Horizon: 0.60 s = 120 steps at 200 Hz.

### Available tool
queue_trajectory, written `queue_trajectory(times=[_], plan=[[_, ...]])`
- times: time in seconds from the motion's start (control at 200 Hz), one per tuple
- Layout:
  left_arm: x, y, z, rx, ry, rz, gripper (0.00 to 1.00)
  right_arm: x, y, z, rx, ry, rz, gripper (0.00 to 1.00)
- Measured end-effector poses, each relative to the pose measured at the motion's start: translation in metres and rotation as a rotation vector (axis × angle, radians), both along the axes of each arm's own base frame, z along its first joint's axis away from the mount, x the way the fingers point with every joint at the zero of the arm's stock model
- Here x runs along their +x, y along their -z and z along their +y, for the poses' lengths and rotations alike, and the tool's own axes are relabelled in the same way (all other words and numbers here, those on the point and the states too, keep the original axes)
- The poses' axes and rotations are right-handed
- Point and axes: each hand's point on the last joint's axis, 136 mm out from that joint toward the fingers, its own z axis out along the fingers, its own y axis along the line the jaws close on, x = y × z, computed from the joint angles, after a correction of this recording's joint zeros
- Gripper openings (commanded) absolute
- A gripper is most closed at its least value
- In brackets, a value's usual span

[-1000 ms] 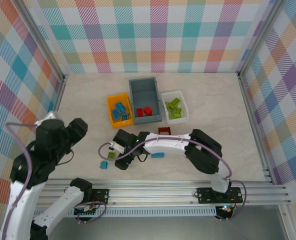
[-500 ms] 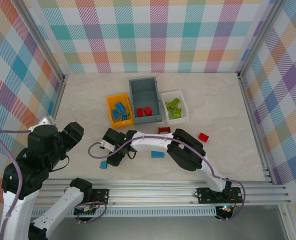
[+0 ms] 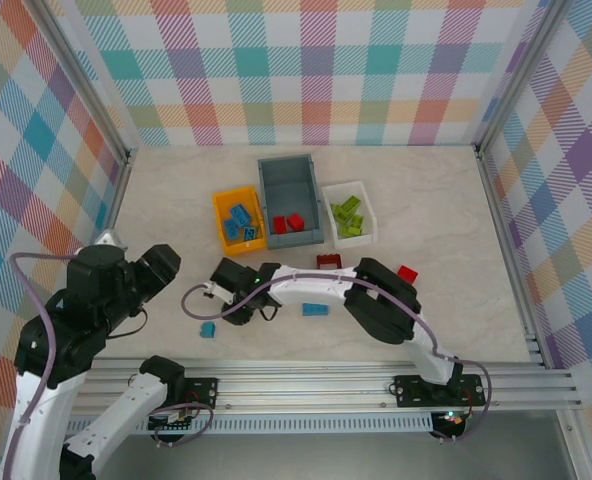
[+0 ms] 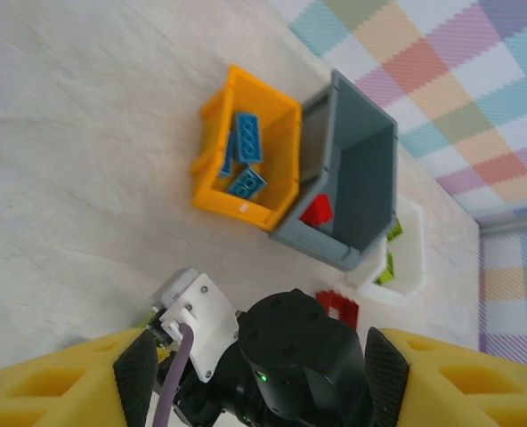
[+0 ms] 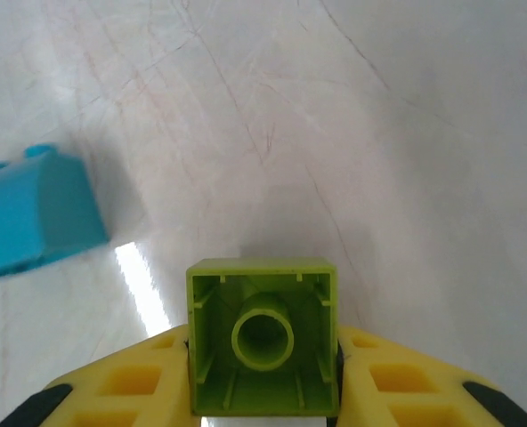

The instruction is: Sort the legos into containers by color

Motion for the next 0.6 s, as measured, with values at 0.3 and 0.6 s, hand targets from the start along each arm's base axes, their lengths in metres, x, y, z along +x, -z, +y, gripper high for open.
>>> queue_trajectory(times=[0.3, 0.6], plan=[[0.047, 0.005, -0.074, -0.163, 0.243, 0.063, 0.65, 0.078, -0.142, -0.110, 0.277, 0.381, -0.076, 0.31], [0.059, 0.052, -0.214, -0.097, 0.557, 0.162, 0.64, 0.176, -0.145, -0.281, 0.250, 0.967, -0.072, 0.34]])
